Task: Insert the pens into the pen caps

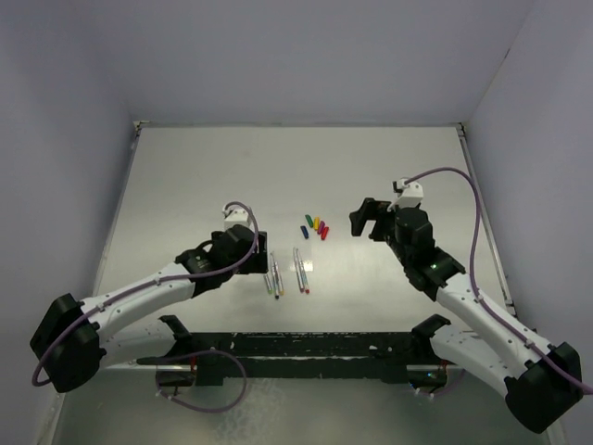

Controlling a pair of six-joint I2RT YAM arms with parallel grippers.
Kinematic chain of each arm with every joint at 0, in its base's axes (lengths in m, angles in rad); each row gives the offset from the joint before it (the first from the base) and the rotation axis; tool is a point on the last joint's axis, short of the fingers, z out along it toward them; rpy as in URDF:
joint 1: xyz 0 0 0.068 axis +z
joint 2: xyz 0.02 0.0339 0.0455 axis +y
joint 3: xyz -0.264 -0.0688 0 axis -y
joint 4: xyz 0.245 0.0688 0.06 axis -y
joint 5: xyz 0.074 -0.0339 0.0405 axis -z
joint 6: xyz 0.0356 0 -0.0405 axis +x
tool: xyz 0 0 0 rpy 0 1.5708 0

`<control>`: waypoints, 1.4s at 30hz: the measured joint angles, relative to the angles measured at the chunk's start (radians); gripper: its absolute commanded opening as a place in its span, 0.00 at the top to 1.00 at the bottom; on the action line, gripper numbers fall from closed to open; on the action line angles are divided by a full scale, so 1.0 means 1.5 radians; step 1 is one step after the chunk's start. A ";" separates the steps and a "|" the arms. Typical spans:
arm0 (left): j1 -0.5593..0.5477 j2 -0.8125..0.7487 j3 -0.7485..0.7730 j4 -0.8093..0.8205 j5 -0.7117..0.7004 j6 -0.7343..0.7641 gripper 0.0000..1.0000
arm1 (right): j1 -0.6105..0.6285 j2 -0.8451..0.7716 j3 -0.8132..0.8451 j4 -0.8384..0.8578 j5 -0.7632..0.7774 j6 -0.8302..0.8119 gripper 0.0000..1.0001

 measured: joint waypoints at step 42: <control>-0.002 0.225 0.035 0.024 0.017 -0.071 0.32 | 0.000 -0.039 -0.021 -0.005 0.018 0.007 0.05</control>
